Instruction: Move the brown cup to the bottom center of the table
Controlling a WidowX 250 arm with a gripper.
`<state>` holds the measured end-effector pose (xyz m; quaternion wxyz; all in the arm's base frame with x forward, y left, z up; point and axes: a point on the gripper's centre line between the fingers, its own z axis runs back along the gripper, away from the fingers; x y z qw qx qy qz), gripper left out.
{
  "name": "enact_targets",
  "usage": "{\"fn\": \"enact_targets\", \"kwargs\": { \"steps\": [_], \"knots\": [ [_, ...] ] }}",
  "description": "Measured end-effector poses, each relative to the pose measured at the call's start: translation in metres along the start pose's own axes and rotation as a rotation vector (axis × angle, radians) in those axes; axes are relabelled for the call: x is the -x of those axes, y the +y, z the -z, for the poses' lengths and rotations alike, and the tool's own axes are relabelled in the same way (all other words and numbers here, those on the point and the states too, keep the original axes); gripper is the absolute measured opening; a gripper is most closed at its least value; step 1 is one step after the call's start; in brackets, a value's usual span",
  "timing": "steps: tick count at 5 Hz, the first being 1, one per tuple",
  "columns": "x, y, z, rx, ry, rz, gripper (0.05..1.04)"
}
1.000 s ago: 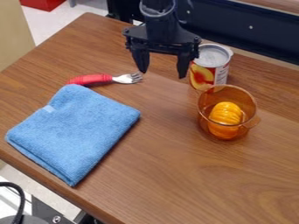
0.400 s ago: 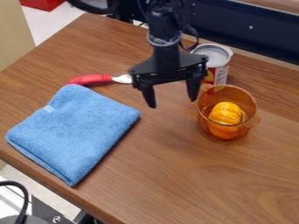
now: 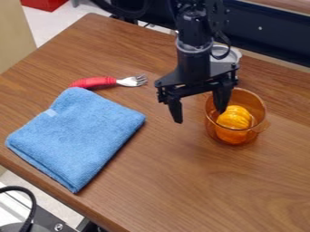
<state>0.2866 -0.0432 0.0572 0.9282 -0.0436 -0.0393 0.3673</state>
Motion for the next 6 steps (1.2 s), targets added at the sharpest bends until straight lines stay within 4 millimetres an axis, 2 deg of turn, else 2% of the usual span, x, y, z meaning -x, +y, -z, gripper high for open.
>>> {"fn": "enact_targets", "kwargs": {
  "steps": [4, 5, 6],
  "knots": [
    [-0.007, -0.005, 0.028, -0.054, -0.043, -0.097, 0.998],
    [-0.006, -0.005, 0.034, -0.064, -0.04, -0.095, 0.969],
    [-0.005, -0.008, 0.04, -0.068, -0.061, -0.072, 0.714]
  ]
}}
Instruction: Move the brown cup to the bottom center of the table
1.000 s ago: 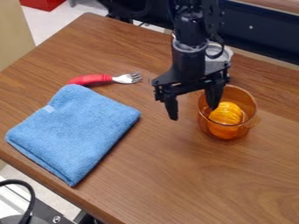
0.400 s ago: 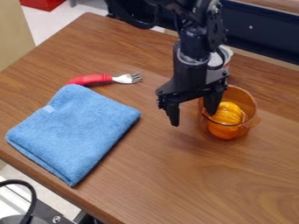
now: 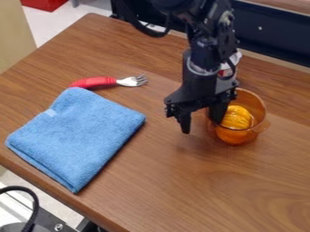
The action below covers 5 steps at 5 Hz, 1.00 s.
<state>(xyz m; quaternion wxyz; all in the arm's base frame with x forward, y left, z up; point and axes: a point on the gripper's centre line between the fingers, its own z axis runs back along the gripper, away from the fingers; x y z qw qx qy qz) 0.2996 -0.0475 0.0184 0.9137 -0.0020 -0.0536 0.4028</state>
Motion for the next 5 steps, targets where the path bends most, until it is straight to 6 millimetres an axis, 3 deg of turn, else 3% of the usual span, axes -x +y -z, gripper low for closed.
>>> {"fn": "enact_targets", "kwargs": {
  "steps": [1, 2, 3, 5],
  "knots": [
    [0.0026, -0.0003, 0.0026, -0.006, 0.007, 0.018, 0.422],
    [0.0076, 0.0005, 0.0058, -0.014, 0.041, 0.07, 0.194],
    [0.0053, -0.0012, 0.0059, 0.002, 0.035, 0.091, 0.076],
    [0.0045, 0.0054, -0.0005, 0.049, 0.066, 0.198, 0.062]
  ]
}}
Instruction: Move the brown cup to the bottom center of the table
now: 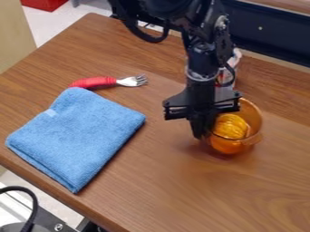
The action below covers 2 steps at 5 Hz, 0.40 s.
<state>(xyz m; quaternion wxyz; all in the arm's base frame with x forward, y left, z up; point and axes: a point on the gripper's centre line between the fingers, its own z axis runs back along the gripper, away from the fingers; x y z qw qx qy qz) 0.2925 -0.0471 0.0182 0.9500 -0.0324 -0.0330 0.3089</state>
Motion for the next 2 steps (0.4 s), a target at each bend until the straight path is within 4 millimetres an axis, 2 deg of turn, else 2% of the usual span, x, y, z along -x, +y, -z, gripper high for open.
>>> {"fn": "enact_targets", "kwargs": {
  "steps": [1, 2],
  "knots": [
    [0.003, 0.002, -0.011, 0.025, 0.013, 0.031, 0.062],
    [0.011, 0.013, -0.022, 0.037, 0.011, 0.066, 0.062]
  ]
}}
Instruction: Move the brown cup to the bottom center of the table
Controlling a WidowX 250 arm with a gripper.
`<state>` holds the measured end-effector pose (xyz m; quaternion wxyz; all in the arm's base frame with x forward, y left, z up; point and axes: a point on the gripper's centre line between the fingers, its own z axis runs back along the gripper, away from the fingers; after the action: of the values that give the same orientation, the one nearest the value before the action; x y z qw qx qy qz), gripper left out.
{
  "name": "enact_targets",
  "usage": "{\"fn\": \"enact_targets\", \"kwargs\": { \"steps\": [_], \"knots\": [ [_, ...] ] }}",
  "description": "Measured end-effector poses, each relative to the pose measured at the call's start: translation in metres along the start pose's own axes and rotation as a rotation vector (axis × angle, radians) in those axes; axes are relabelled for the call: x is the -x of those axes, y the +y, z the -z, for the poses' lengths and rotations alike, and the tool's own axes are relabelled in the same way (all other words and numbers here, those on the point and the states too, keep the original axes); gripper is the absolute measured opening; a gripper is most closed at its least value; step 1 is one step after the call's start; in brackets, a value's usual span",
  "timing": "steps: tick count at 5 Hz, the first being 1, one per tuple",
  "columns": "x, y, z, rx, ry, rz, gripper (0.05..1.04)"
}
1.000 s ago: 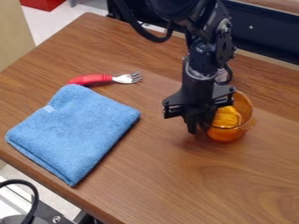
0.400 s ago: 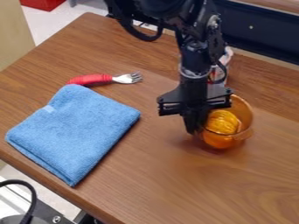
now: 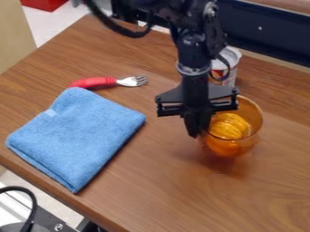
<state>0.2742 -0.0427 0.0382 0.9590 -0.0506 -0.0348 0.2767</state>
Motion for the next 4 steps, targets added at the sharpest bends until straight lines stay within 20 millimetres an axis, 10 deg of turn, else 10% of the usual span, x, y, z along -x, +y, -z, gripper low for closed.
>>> {"fn": "enact_targets", "kwargs": {
  "steps": [4],
  "knots": [
    [0.053, 0.065, 0.001, -0.077, 0.017, 0.18, 0.062]
  ]
}}
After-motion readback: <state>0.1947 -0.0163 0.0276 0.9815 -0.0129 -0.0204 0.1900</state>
